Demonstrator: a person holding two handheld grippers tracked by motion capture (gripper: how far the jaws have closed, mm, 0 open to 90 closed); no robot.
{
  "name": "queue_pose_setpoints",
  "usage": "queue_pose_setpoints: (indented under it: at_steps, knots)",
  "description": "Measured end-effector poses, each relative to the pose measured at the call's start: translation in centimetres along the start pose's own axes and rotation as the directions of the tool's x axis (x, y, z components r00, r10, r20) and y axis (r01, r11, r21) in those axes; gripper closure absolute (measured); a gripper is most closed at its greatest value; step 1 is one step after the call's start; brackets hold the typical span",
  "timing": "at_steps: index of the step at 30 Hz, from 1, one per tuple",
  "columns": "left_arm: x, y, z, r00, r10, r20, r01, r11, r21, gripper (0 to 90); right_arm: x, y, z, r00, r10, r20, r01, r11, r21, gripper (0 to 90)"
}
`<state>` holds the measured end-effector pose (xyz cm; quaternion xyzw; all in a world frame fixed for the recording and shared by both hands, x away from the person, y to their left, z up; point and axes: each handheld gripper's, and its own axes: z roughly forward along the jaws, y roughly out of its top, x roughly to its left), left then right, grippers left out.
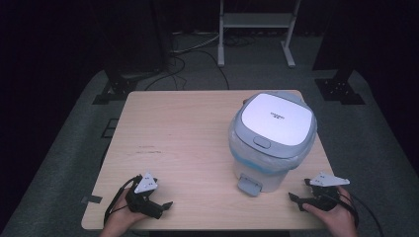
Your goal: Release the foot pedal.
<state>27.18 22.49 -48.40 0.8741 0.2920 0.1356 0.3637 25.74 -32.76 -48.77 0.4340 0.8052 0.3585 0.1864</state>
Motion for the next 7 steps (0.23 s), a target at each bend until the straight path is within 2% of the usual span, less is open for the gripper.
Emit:
queue_pose_setpoints:
  at_steps: [7]
  knots:
    - [0.09, 0.00, 0.05, 0.9999, -0.011, 0.004, 0.011, 0.9999, 0.001, 0.0, 0.04, 0.06, 0.10, 1.0000, 0.001, 0.001, -0.001, 1.000, 0.002, 13.0]
